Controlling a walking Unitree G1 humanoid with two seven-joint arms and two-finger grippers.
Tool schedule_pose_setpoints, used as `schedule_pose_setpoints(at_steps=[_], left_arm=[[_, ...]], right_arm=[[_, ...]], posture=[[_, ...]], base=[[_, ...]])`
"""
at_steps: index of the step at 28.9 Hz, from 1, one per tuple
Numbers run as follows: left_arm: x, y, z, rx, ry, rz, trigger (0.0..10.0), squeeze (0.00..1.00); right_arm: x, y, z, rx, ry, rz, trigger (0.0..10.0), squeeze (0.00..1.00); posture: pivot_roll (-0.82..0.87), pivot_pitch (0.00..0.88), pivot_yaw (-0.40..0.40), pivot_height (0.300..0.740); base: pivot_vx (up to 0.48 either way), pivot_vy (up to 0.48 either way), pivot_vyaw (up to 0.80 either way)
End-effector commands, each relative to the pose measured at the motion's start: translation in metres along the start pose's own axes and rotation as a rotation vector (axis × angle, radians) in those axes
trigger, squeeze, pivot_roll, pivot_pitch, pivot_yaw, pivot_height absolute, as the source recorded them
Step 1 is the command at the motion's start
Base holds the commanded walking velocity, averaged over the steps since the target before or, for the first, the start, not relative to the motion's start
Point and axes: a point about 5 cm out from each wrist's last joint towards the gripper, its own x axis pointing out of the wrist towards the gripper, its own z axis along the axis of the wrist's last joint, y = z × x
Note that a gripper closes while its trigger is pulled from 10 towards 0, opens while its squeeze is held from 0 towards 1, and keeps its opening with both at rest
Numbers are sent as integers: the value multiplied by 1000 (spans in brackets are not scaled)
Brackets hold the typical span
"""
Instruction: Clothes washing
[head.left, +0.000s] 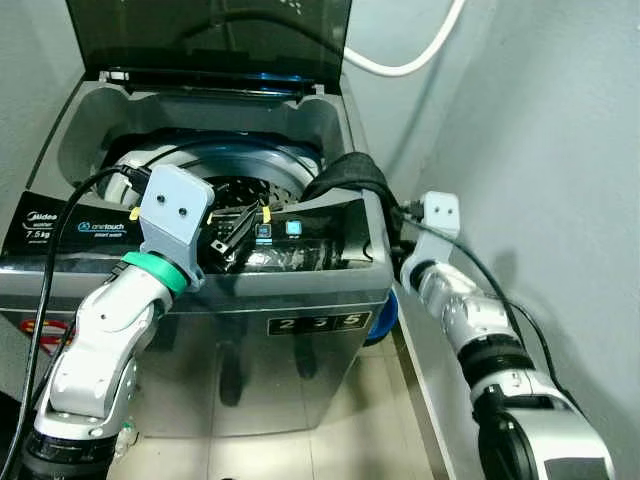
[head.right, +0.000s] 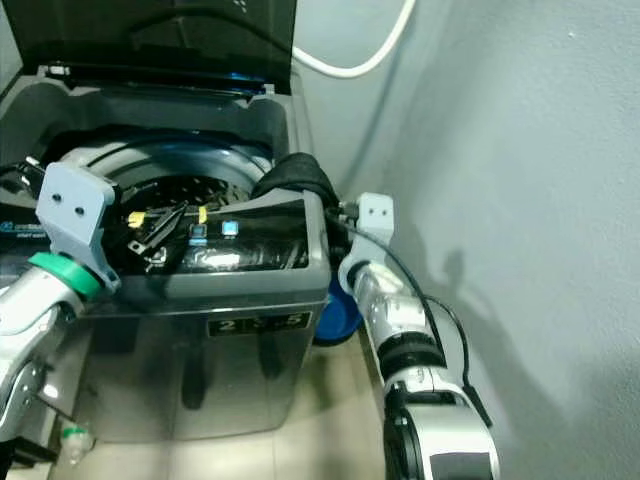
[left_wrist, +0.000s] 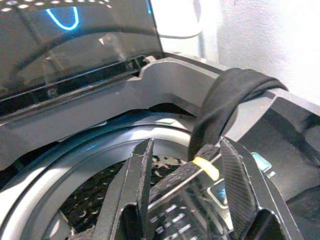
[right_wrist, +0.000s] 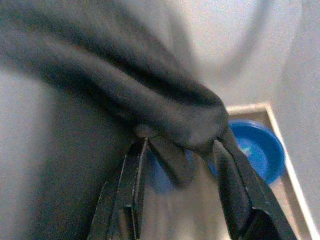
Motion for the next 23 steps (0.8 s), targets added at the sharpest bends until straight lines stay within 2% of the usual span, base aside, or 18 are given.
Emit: schedule_pose_setpoints(at_steps=[1,2,3,4,5,6,7,8,9,10,11,13,14,16,17,18,21,23], left_arm=[[0,-1,-2,-2,9,-5,10000,0],[0,-1,-3,-3,9,-5,10000,0],[0,-1,-3,-3,9,-5,10000,0],[0,-2,-3,-4,9,-6,10000,0],[0,-2,-3,-4,9,-6,10000,0],[1,-3,-3,-6,6,-6,10000,0],[2,-3,-3,-6,5,-6,10000,0],[2,-3,-3,-6,5,-6,10000,0],[2,-3,-2,-6,5,-5,10000,0],[1,-3,-2,-4,3,-2,10000,0],[1,-3,-2,-4,3,-2,10000,0],[0,-2,-2,-3,3,4,10000,0],[0,-2,-2,-3,3,4,10000,0],[-1,-1,-2,-1,5,10,10000,0],[-1,-1,-2,-1,5,10,10000,0],[-1,-1,-2,-1,6,11,10000,0],[-2,-1,-2,-1,4,14,10000,0],[-1,0,-2,-1,3,14,10000,0]], right_arm=[[5,20,3,59,-13,58,10000,0],[8,27,9,76,-30,73,10000,0],[8,27,9,76,-30,73,10000,0],[11,39,17,96,-46,103,10000,0],[11,39,17,96,-46,103,10000,0],[15,68,37,147,-76,207,10000,0],[15,80,47,165,-93,256,10000,0],[15,80,47,165,-93,256,10000,0],[15,92,59,186,-114,308,10000,0],[11,111,90,265,-185,426,10000,0],[11,111,90,265,-185,426,10000,0],[2,126,124,368,-274,551,10000,0],[2,126,124,368,-274,551,10000,0],[-17,134,168,471,-396,727,10000,0],[-17,134,168,471,-396,727,10000,0],[-25,136,184,501,-441,792,10000,0],[-42,121,214,592,-552,894,10000,0],[-41,105,216,529,-592,833,10000,0]], posture=[[126,124,-5,740],[126,124,-5,740],[126,124,-5,740],[126,124,-5,740],[126,124,-5,740],[122,127,-8,740],[122,127,-8,740],[122,127,-8,740],[125,130,-14,740],[125,130,-14,740],[125,130,-14,740],[125,130,-14,740],[125,130,-14,740],[129,132,-23,740],[129,132,-23,740],[129,132,-23,740],[128,131,-24,740],[126,130,-19,740]], base=[[0,0,0],[0,0,0],[0,0,0],[0,0,0],[0,0,0],[0,0,0],[0,0,0],[0,0,0],[0,0,0],[0,0,0],[0,0,0],[0,0,0],[0,0,0],[0,0,0],[0,0,0],[0,0,0],[0,0,0],[0,0,0]])
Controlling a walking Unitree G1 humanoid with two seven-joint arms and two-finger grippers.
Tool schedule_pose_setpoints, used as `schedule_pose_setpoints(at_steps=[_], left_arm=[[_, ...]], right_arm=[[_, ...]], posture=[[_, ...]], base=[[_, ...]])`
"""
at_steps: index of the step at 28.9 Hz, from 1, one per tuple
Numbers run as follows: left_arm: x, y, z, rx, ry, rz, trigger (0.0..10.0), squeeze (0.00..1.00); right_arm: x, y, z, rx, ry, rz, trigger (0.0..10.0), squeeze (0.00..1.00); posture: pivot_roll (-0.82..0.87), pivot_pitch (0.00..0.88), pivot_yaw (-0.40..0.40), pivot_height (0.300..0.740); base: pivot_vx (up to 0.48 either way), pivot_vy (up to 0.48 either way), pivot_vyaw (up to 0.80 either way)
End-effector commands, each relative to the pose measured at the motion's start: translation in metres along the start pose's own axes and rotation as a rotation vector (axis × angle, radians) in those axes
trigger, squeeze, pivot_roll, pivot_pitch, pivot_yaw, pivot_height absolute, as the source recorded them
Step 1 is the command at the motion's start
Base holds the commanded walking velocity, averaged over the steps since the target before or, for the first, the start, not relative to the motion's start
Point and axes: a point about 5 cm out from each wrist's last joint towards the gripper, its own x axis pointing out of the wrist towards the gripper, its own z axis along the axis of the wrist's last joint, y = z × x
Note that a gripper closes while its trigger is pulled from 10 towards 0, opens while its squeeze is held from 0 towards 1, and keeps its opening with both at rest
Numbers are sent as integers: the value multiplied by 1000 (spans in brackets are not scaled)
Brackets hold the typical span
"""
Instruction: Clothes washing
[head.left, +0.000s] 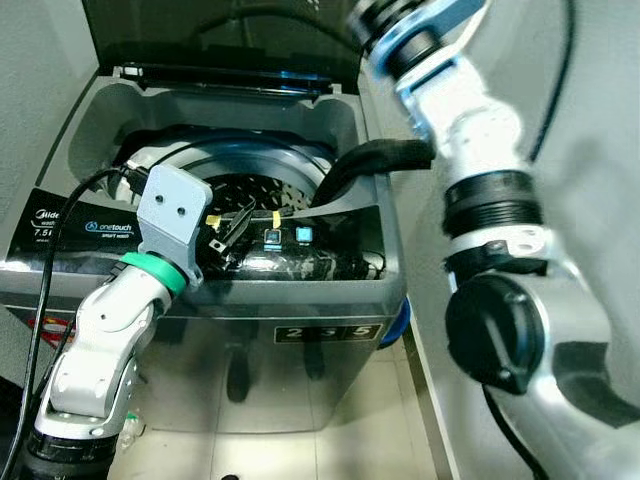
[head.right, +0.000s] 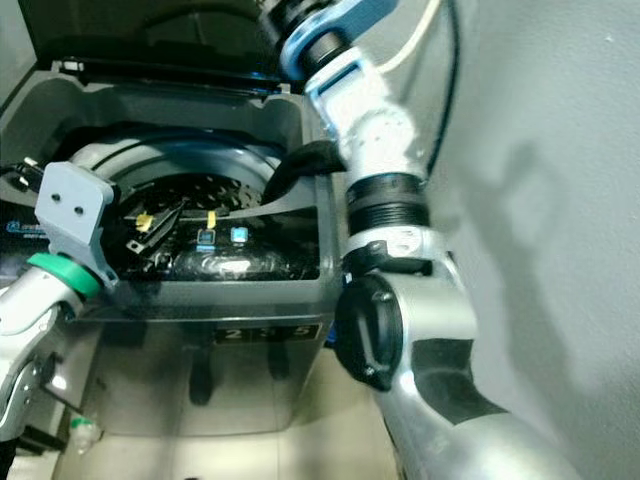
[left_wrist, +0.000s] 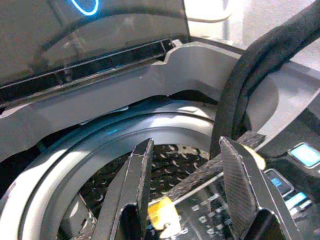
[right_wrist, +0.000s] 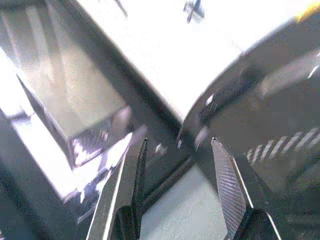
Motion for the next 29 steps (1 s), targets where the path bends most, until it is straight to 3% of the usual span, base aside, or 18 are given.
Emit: schedule_pose_setpoints(at_steps=[1,2,3,6,7,9,12,14,18,21,22,23,25,26,27,29], left_arm=[[0,-2,0,-6,-5,-8,10000,0],[1,-2,0,-6,-6,-11,10000,0],[1,-2,0,-6,-6,-11,10000,0],[3,-2,1,-3,-9,-18,10000,0],[3,-2,1,-3,-9,-18,10000,0],[3,-2,1,0,-10,-21,10000,0],[3,-2,1,1,-10,-22,10000,0],[4,-2,1,5,-6,-27,10000,0],[5,-3,0,0,-2,-27,10000,0],[7,0,-7,6,53,25,10000,0],[10,4,-12,21,98,83,10000,0],[10,4,-12,21,98,83,10000,0],[17,13,-21,-143,147,278,10000,0],[17,13,-21,-143,147,278,10000,0],[17,9,-34,-212,178,327,10000,0],[15,-2,-51,-294,198,345,10000,0]], right_arm=[[-11,-17,7,-97,-3,-84,10000,0],[-17,-28,8,-150,12,-151,10000,0],[-17,-28,8,-150,12,-151,10000,0],[-46,-65,2,-397,129,-371,10000,0],[-46,-65,2,-397,129,-371,10000,0],[-69,-84,-9,-502,232,-471,10000,0],[-74,-88,-12,-518,259,-491,10000,0],[-90,-96,-29,-534,331,-513,10000,0],[-102,-102,-36,-552,336,-551,10000,0],[-115,-110,-35,-590,335,-616,10000,0],[-128,-115,-36,-638,337,-654,10000,0],[-128,-115,-36,-638,337,-654,10000,0],[-174,-129,-34,-774,320,-800,10000,0],[-174,-129,-34,-774,320,-800,10000,0],[-202,-136,-37,-821,310,-899,10000,0],[-239,-143,-47,-882,324,-1023,10000,0]], posture=[[126,130,-19,740],[126,130,-19,740],[126,130,-19,740],[128,126,-6,740],[128,126,-6,740],[131,123,-1,740],[131,123,-1,740],[135,117,6,740],[138,112,7,740],[142,106,5,740],[148,85,12,740],[148,85,12,740],[148,85,12,740],[148,85,12,740],[135,59,-5,740],[111,53,-3,740]], base=[[0,0,0],[0,0,0],[0,0,0],[0,0,0],[0,0,0],[0,0,0],[0,0,0],[0,0,0],[0,0,0],[0,0,0],[0,0,0],[0,0,0],[0,0,0],[0,0,0],[0,0,0],[0,0,0]])
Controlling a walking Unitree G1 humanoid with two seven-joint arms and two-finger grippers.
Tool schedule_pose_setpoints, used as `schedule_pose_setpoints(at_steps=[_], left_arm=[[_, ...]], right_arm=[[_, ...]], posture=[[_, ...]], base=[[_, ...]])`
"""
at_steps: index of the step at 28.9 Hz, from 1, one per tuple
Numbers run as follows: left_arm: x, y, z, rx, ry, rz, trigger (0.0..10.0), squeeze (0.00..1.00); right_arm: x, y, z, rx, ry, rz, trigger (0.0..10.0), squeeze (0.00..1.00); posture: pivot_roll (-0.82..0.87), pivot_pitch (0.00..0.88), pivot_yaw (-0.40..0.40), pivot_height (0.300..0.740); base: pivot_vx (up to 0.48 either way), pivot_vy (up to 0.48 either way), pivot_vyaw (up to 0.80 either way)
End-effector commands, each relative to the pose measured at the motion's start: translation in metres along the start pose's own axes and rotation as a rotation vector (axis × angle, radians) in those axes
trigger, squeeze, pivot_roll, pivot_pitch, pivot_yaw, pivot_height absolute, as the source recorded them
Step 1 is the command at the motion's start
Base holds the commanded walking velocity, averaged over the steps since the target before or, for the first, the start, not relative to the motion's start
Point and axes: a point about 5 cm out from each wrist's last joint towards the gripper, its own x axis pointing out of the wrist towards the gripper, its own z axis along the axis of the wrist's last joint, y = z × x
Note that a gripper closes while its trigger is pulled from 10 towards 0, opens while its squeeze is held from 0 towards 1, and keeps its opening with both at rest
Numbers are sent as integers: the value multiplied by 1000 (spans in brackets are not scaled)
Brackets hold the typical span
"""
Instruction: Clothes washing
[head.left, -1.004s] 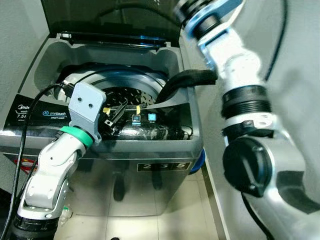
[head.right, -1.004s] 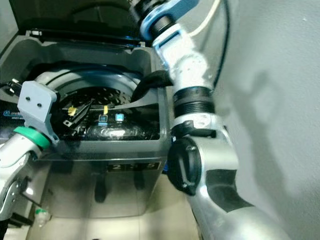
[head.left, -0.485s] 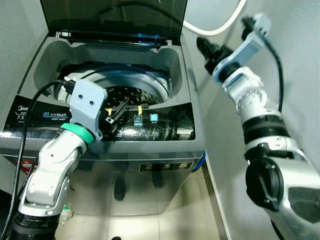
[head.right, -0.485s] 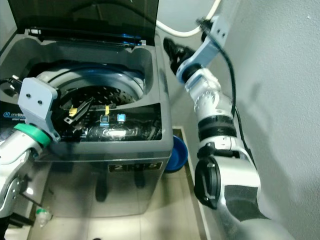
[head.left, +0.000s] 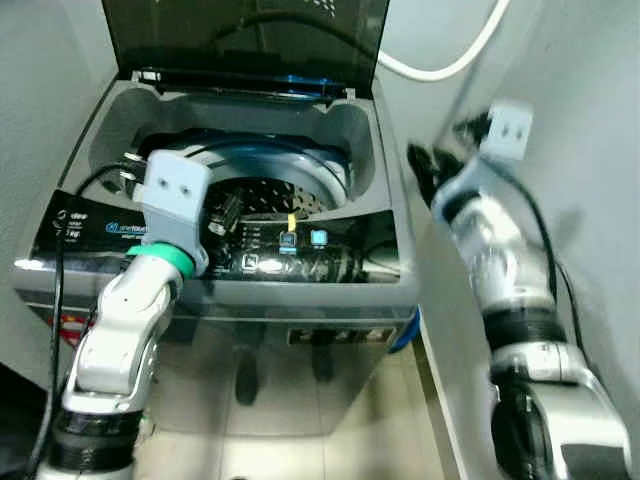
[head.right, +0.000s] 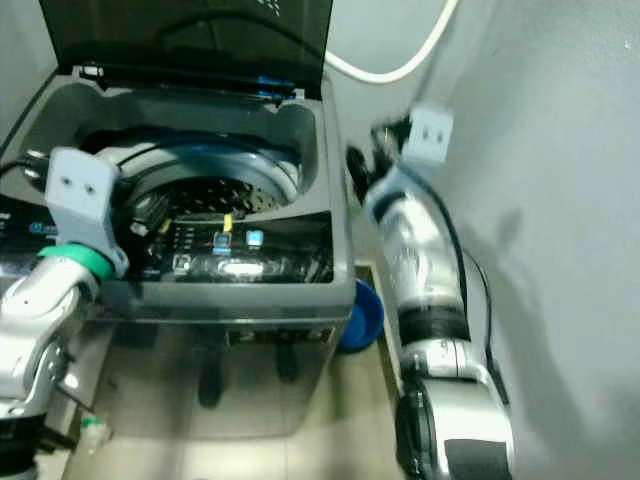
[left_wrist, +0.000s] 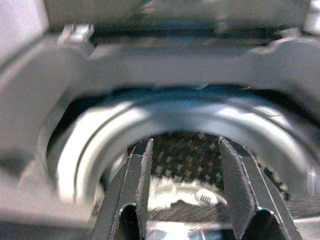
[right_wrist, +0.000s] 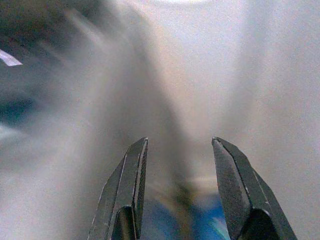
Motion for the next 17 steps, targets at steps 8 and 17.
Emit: schedule_pose_setpoints(at_steps=[8,17], left_arm=[[-6,-5,-40,-112,87,7,10000,0],[0,1,-47,44,141,-41,10000,0]], right_arm=[[-42,-8,-30,85,-53,-41,10000,0],[-32,16,23,19,-255,70,10000,0]], posture=[[74,57,45,740],[41,37,71,740]], base=[[0,0,0],[0,0,0]])
